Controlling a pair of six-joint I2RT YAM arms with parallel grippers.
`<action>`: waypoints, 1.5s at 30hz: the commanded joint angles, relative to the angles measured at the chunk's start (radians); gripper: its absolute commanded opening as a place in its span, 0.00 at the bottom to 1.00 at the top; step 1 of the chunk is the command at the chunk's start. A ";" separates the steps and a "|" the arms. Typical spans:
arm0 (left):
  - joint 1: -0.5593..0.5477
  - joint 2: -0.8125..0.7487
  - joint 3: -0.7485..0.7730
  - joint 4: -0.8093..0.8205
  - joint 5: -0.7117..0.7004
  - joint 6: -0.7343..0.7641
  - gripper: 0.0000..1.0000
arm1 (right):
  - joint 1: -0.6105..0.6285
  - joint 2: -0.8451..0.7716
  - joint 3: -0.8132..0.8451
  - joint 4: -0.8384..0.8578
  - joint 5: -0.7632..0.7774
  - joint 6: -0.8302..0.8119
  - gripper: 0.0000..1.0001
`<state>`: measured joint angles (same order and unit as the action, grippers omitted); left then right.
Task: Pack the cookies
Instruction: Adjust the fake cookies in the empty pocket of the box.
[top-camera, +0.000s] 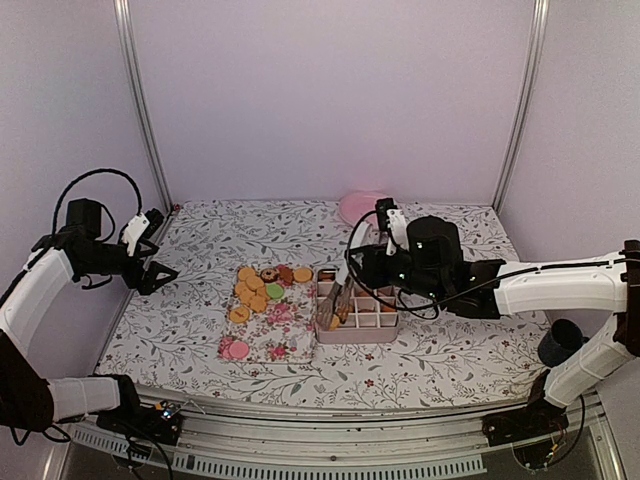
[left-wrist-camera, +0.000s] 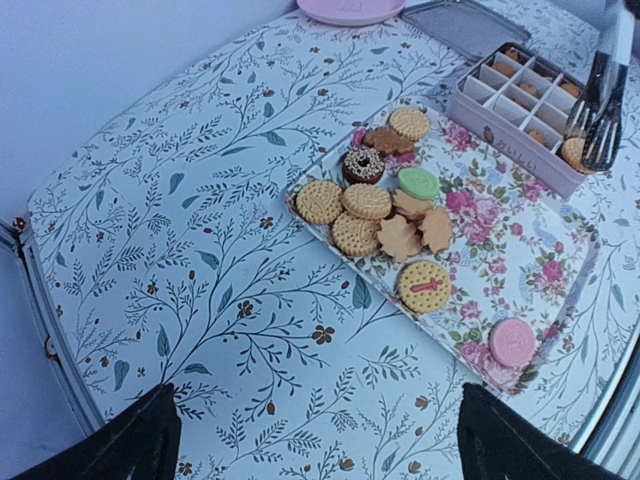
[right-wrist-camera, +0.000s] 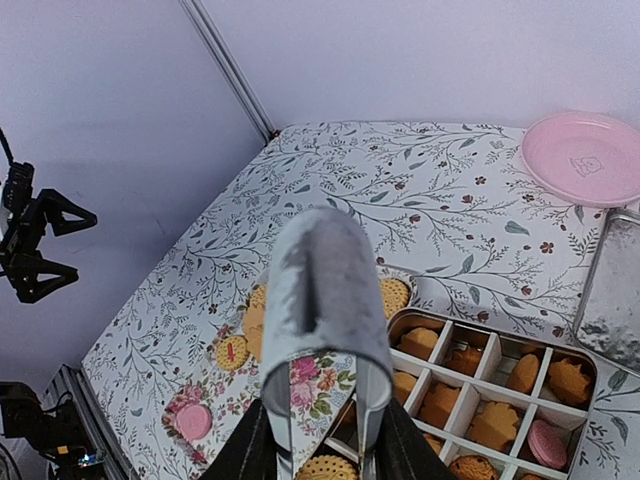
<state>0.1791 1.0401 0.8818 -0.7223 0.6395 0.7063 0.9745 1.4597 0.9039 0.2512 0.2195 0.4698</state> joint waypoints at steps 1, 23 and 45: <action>0.008 0.001 0.022 0.000 0.013 0.002 0.97 | 0.005 -0.036 0.040 0.036 0.022 -0.061 0.20; 0.008 -0.002 0.018 0.002 0.005 0.002 0.97 | 0.109 0.062 0.133 -0.027 0.056 -0.411 0.18; 0.007 -0.003 0.025 0.002 0.010 0.001 0.97 | 0.098 0.029 0.140 -0.027 -0.064 -0.400 0.45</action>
<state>0.1791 1.0401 0.8818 -0.7223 0.6392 0.7063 1.0794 1.5211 1.0088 0.2016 0.2161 0.0490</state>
